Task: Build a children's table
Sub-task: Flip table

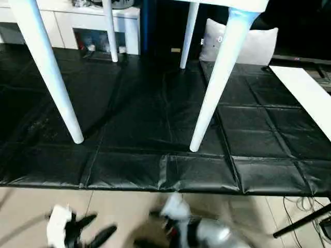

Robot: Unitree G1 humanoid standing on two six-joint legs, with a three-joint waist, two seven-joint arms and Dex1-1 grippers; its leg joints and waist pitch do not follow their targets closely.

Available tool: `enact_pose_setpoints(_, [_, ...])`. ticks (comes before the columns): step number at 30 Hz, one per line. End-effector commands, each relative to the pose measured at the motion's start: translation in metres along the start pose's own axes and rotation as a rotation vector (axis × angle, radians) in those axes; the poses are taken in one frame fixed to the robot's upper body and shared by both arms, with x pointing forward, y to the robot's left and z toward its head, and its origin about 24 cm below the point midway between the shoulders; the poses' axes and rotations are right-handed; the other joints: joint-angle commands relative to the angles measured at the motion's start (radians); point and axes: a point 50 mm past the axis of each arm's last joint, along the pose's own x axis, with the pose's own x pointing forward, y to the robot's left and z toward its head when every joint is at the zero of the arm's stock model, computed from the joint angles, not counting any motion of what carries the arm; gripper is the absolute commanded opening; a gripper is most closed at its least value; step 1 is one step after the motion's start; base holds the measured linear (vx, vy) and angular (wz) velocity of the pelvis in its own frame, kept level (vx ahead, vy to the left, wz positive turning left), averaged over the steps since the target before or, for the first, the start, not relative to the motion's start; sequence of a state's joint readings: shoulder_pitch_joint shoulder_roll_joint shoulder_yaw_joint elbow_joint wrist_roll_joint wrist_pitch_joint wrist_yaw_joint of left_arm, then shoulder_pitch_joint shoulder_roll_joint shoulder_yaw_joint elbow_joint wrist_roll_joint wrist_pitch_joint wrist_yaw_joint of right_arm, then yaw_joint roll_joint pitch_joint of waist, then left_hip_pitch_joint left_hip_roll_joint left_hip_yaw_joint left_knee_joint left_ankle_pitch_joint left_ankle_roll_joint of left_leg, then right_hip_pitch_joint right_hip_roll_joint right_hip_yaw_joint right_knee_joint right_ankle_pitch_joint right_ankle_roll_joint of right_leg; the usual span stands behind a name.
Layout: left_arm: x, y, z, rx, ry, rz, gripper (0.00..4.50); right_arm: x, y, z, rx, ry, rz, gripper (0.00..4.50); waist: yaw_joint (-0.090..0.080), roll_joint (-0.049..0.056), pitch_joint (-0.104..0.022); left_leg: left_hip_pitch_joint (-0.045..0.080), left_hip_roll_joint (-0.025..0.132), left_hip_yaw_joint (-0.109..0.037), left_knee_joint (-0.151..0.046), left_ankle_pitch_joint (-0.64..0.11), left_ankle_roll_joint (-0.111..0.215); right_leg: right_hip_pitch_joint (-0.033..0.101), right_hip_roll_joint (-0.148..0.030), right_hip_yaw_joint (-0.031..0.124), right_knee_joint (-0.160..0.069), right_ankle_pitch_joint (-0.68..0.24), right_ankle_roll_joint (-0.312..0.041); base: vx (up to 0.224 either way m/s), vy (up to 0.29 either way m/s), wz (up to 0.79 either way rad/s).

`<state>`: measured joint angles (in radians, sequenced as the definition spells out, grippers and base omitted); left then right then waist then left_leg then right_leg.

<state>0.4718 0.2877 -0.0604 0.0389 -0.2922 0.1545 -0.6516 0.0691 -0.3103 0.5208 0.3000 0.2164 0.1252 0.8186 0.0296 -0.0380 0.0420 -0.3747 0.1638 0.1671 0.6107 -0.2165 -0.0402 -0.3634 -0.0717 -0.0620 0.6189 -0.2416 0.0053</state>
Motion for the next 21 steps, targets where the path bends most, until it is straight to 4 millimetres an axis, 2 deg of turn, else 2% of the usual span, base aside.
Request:
enact_pose_setpoints(1, [0.004, 0.001, -0.006, 0.013, 0.022, 0.019, 4.43, -0.002, -0.009, -0.006, -0.015, 0.033, -0.066, 4.5, -0.004, 0.009, -0.008, 0.011, 0.083, -0.038, -0.111, -0.391, -0.024, 0.008, -0.085, 0.066, -0.102, -0.289, -0.156, 0.0, 0.0, 0.0])
enact_pose_setpoints(2, [0.011, 0.005, -0.01, 0.001, 0.04, 0.059, 4.43, 0.001, -0.012, -0.014, -0.002, 0.068, -0.104, 4.5, -0.004, 0.01, -0.003, 0.017, 0.082, -0.037, -0.114, -0.409, -0.031, 0.002, -0.084, 0.066, -0.104, -0.312, -0.157, 0.0, 0.0, 0.0])
enact_pose_setpoints(4, [0.022, 0.009, -0.015, -0.009, 0.062, 0.092, 4.43, 0.003, -0.018, -0.027, 0.033, 0.118, -0.174, 4.5, -0.005, 0.007, -0.005, 0.025, 0.08, -0.034, -0.11, -0.416, -0.042, -0.001, -0.087, 0.069, -0.109, -0.322, -0.167, 0.0, 0.0, 0.0])
enact_pose_setpoints(5, [0.033, 0.017, -0.023, -0.046, 0.124, 0.149, 4.43, 0.003, -0.027, -0.037, 0.039, 0.167, -0.262, 4.5, -0.001, 0.007, -0.009, 0.024, 0.082, -0.033, -0.111, -0.383, -0.043, 0.005, -0.088, 0.07, -0.104, -0.273, -0.178, 0.0, 0.0, 0.0])
enact_pose_setpoints(6, [0.033, 0.017, -0.023, -0.046, 0.124, 0.149, 4.43, 0.003, -0.027, -0.037, 0.039, 0.167, -0.262, 4.5, -0.005, 0.009, -0.006, 0.023, 0.079, -0.032, -0.112, -0.373, -0.045, 0.002, -0.086, 0.069, -0.103, -0.262, -0.184, 0.0, 0.0, 0.0])
enact_pose_setpoints(7, [0.037, 0.02, -0.028, -0.049, 0.162, 0.174, 4.43, 0.003, -0.03, -0.04, 0.066, 0.176, -0.299, 4.5, -0.004, 0.009, -0.009, 0.023, 0.079, -0.033, -0.111, -0.365, -0.046, 0.007, -0.085, 0.066, -0.101, -0.247, -0.188, 0.0, 0.0, 0.0])
enact_pose_setpoints(8, [0.045, 0.027, -0.037, -0.059, 0.249, 0.231, 4.43, 0.002, -0.037, -0.048, 0.143, 0.193, -0.391, 4.5, -0.008, 0.008, -0.011, 0.02, 0.078, -0.031, -0.112, -0.338, -0.041, 0.01, -0.083, 0.067, -0.094, -0.186, -0.193, 0.0, 0.0, 0.0])
enact_pose_setpoints(9, [0.055, 0.037, -0.045, -0.071, 0.322, 0.321, 4.43, -0.002, -0.048, -0.059, 0.275, 0.216, -0.558, 4.5, -0.007, 0.005, -0.019, 0.019, 0.081, -0.035, -0.11, -0.295, -0.034, 0.02, -0.087, 0.066, -0.084, -0.125, -0.207, 0.0, 0.0, 0.0])
enact_pose_setpoints(10, [0.057, 0.04, -0.046, -0.089, 0.332, 0.351, 4.43, -0.005, -0.052, -0.063, 0.314, 0.233, -0.621, 4.5, -0.011, 0.007, -0.01, 0.016, 0.076, -0.031, -0.112, -0.293, -0.029, 0.011, -0.083, 0.068, -0.087, -0.13, -0.212, 0.0, 0.0, 0.0])
enact_pose_setpoints(11, [0.06, 0.043, -0.048, -0.095, 0.353, 0.386, 4.43, -0.01, -0.056, -0.068, 0.372, 0.247, -0.695, 4.5, -0.008, 0.009, -0.022, 0.019, 0.077, -0.035, -0.107, -0.264, -0.029, 0.023, -0.091, 0.066, -0.081, -0.098, -0.23, 0.0, 0.0, 0.0])
enact_pose_setpoints(12, [0.06, 0.045, -0.048, -0.095, 0.366, 0.403, 4.43, -0.012, -0.058, -0.07, 0.404, 0.254, -0.734, 4.5, -0.01, 0.013, -0.024, 0.016, 0.081, -0.032, -0.103, -0.214, -0.023, 0.026, -0.093, 0.066, -0.075, -0.022, -0.244, 0.0, 0.0, 0.0])
enact_pose_setpoints(14, [0.061, 0.047, -0.048, -0.087, 0.385, 0.416, 4.43, -0.015, -0.062, -0.072, 0.446, 0.253, -0.798, 4.5, -0.012, 0.008, -0.028, 0.015, 0.081, -0.026, -0.097, -0.168, 0.004, 0.031, -0.093, 0.064, -0.068, 0.064, -0.265, 0.0, 0.0, 0.0])
enact_pose_setpoints(17, [0.067, 0.059, -0.036, -0.119, 0.384, 0.479, 4.43, -0.022, -0.07, -0.077, 0.547, 0.31, -0.878, 4.5, -0.012, 0.008, -0.036, 0.016, 0.078, -0.021, -0.087, -0.108, 0.044, 0.035, -0.093, 0.062, -0.06, 0.136, -0.292, 0.0, 0.0, 0.0])
enact_pose_setpoints(18, [0.069, 0.061, -0.032, -0.125, 0.381, 0.489, 4.43, -0.023, -0.071, -0.077, 0.556, 0.31, -0.877, 4.5, -0.009, 0.011, -0.031, 0.018, 0.081, -0.017, -0.088, -0.127, 0.06, 0.031, -0.095, 0.06, -0.064, 0.102, -0.309, 0.0, 0.0, 0.0])
enact_pose_setpoints(21, [0.074, 0.066, -0.027, -0.15, 0.367, 0.505, 4.43, -0.025, -0.075, -0.075, 0.553, 0.296, -0.904, 4.5, 0.001, 0.014, -0.029, 0.022, 0.084, -0.017, -0.091, -0.165, 0.045, 0.028, -0.098, 0.061, -0.072, 0.02, -0.304, 0.0, 0.0, 0.0])
